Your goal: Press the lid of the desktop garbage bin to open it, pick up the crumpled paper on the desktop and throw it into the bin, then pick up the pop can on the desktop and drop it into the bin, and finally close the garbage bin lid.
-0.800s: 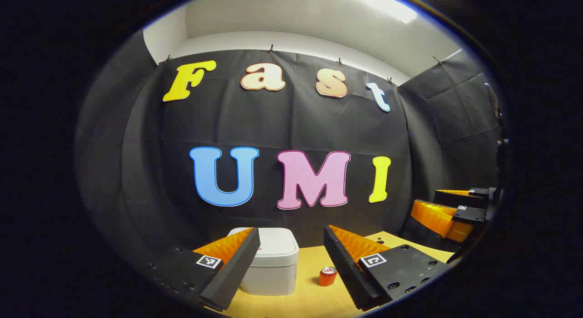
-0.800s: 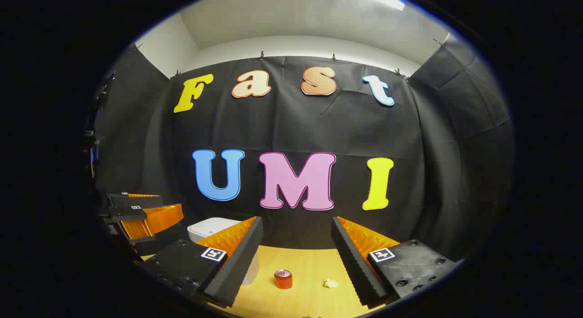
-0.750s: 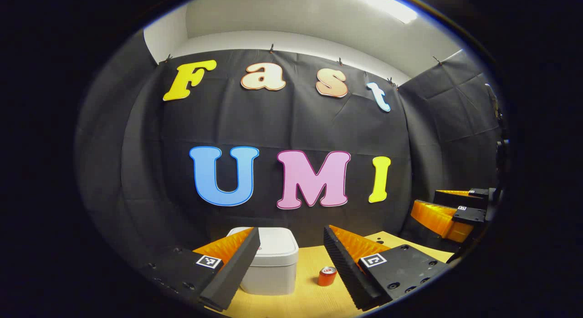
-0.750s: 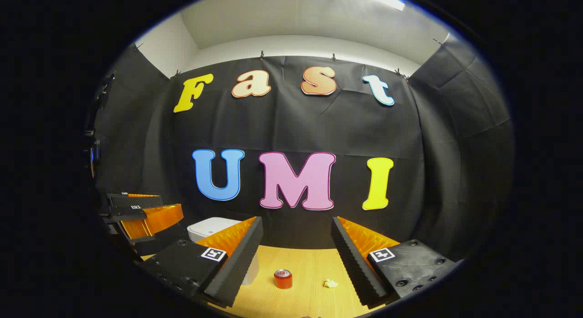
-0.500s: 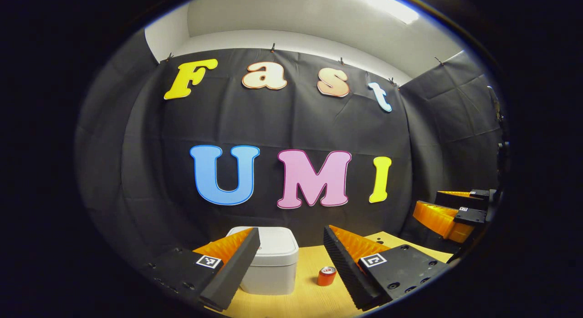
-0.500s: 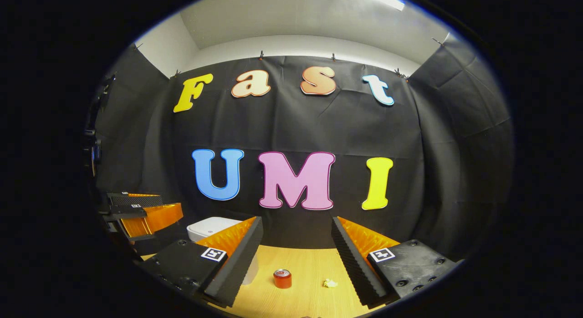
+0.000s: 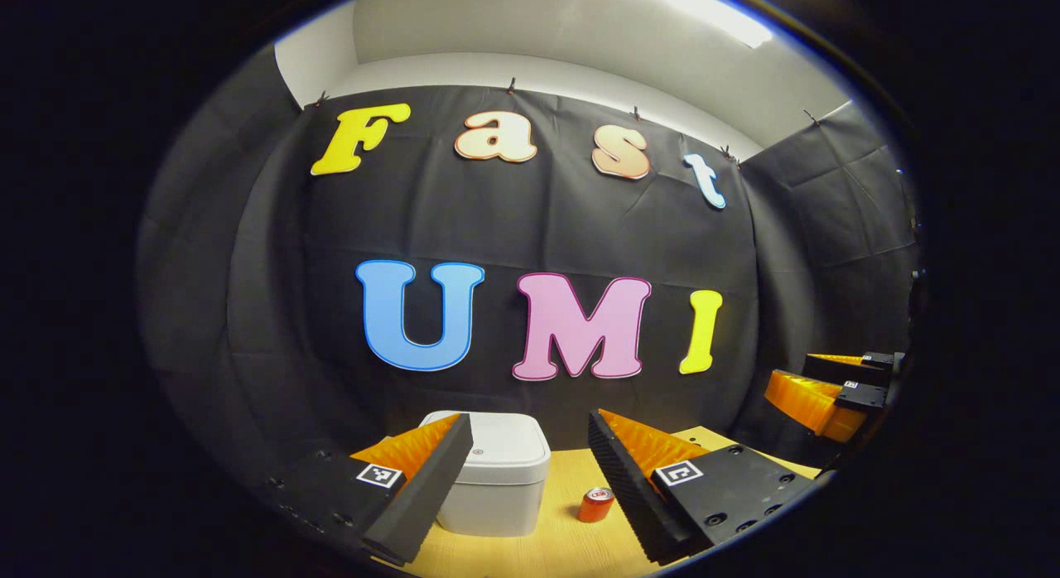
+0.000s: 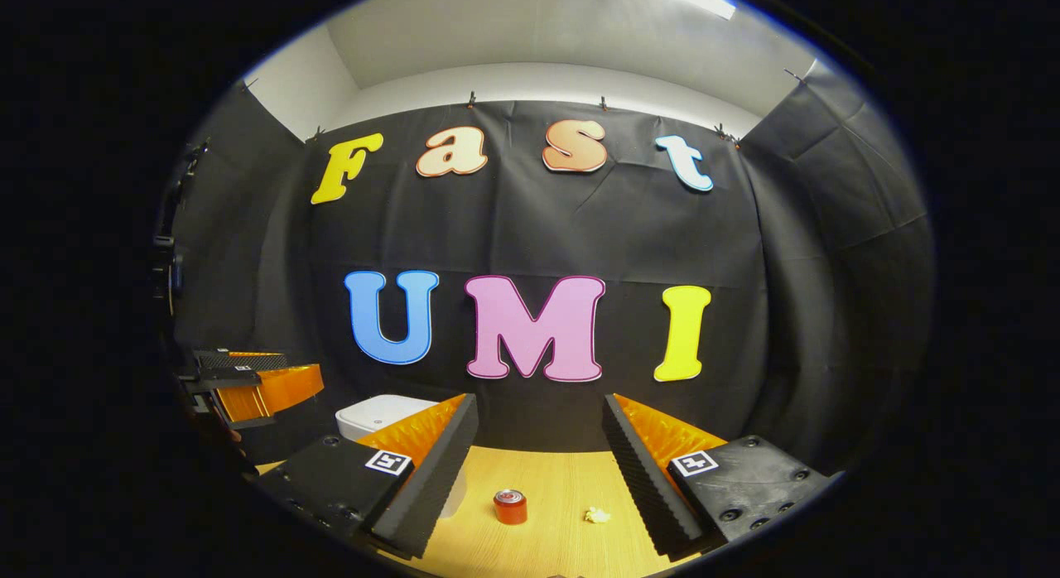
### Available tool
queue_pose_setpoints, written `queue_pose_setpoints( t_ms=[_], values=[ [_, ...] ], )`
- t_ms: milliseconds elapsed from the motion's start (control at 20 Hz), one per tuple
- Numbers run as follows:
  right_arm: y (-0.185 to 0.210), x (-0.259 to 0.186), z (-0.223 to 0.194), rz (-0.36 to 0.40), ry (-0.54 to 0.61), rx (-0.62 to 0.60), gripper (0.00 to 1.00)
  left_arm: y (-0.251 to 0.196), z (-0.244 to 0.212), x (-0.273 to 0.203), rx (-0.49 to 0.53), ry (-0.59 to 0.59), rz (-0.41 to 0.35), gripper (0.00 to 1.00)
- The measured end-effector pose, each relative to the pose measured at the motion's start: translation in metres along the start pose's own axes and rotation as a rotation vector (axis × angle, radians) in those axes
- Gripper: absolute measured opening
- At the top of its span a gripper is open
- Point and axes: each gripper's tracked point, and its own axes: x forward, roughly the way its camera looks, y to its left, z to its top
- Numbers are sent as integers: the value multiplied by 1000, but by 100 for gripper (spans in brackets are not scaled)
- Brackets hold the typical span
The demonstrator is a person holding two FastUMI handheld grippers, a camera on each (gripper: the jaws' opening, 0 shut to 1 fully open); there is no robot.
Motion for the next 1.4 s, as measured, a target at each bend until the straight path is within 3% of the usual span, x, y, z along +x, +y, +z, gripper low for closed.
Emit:
queue_pose_setpoints(
  t_ms=[550,800,1050,1200,1400],
  values=[
    [9,9,7,23,-17,-12,97,16,0,17,-25,8,30,95],
    [15,13,-9,43,28,-14,98,26,0,44,-11,12,29,92],
    [6,10,-48,34,136,-24,98,52,-6,86,-18,56,37,72],
    [-3,8,-68,9,198,5,98,63,-17,114,-2,84,32,65],
    [-19,4,-95,-31,282,18,98,77,-41,147,14,124,50,39]
  ],
)
